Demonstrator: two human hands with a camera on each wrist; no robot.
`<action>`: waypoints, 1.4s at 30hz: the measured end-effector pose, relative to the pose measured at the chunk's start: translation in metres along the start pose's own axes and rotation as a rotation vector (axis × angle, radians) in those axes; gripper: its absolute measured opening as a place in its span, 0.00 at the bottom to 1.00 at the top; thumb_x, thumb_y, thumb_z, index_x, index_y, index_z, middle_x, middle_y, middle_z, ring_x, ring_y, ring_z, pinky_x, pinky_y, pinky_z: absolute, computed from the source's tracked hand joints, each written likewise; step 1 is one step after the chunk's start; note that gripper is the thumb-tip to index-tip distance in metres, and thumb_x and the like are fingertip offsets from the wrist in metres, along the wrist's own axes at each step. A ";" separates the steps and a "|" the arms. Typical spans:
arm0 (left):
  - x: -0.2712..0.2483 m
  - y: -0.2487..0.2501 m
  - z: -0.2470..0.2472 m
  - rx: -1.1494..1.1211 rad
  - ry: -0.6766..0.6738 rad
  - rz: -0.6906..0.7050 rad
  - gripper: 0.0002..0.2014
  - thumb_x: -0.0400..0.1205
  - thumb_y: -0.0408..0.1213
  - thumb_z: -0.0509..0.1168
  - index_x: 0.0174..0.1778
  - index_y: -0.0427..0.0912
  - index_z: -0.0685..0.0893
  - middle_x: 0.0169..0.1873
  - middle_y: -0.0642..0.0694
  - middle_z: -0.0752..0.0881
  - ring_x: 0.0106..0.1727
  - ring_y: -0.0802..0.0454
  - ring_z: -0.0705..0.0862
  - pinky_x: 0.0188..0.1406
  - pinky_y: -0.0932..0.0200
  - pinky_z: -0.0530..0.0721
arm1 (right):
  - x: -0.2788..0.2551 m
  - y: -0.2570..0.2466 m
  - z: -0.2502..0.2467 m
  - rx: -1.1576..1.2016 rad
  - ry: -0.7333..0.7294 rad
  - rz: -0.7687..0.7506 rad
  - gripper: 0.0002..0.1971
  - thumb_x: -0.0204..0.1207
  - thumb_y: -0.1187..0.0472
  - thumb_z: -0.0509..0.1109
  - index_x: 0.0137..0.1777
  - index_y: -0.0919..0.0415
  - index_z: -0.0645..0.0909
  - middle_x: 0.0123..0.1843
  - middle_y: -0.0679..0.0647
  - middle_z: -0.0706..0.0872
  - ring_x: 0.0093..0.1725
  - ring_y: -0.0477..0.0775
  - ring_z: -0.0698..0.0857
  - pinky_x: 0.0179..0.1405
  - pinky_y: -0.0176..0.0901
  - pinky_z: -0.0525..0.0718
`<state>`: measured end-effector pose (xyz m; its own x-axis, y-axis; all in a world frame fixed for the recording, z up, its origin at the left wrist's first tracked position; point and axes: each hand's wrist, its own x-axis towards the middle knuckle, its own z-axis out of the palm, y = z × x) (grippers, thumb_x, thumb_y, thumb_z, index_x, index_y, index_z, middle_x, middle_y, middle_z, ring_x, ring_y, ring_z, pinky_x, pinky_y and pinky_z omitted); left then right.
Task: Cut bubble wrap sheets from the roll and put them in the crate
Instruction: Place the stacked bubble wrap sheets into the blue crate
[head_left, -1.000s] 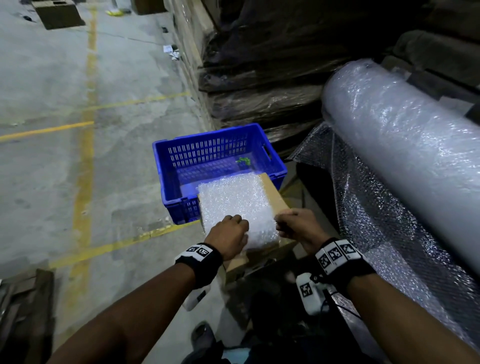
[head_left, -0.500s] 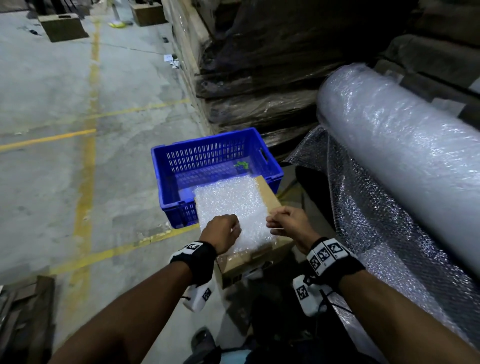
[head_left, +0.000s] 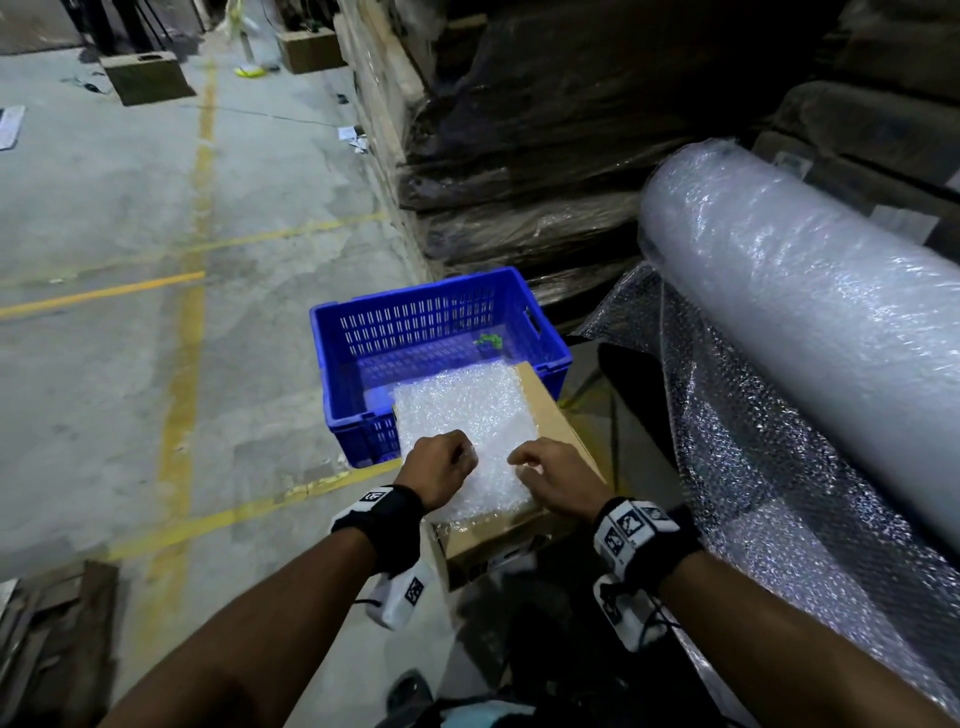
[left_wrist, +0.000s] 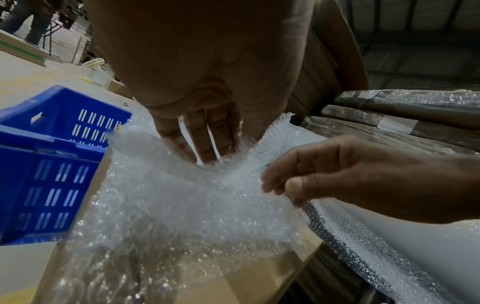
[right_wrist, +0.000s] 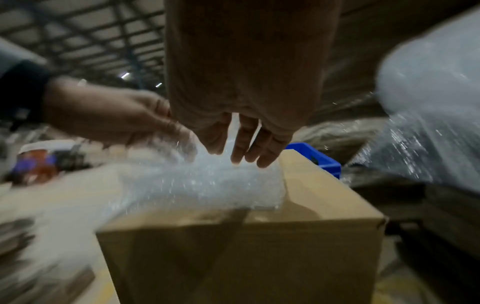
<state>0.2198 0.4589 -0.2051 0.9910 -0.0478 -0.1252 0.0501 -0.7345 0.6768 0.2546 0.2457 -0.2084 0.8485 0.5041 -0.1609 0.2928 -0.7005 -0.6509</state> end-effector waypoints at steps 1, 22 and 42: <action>0.000 0.001 -0.001 -0.002 0.006 0.001 0.07 0.84 0.37 0.65 0.40 0.44 0.81 0.41 0.45 0.89 0.44 0.43 0.84 0.46 0.48 0.82 | 0.000 -0.001 0.004 -0.168 -0.058 -0.068 0.18 0.81 0.54 0.62 0.67 0.58 0.83 0.62 0.58 0.85 0.63 0.60 0.80 0.65 0.49 0.76; 0.038 0.018 -0.094 0.136 0.078 0.045 0.09 0.82 0.37 0.67 0.35 0.49 0.79 0.38 0.46 0.88 0.43 0.43 0.85 0.45 0.45 0.84 | 0.022 -0.013 0.032 -0.745 0.028 -0.379 0.17 0.78 0.51 0.58 0.37 0.56 0.85 0.39 0.55 0.83 0.37 0.59 0.82 0.27 0.47 0.76; 0.056 0.075 -0.215 0.463 0.064 0.305 0.04 0.82 0.36 0.67 0.44 0.42 0.86 0.41 0.41 0.89 0.43 0.43 0.82 0.42 0.53 0.75 | 0.032 -0.034 0.024 -0.860 -0.050 -0.286 0.16 0.52 0.63 0.79 0.42 0.54 0.83 0.37 0.53 0.81 0.32 0.57 0.83 0.20 0.46 0.77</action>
<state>0.3059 0.5460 -0.0054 0.9582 -0.2743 0.0810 -0.2860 -0.9150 0.2846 0.2611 0.2977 -0.2095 0.6787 0.7239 -0.1239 0.7344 -0.6707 0.1042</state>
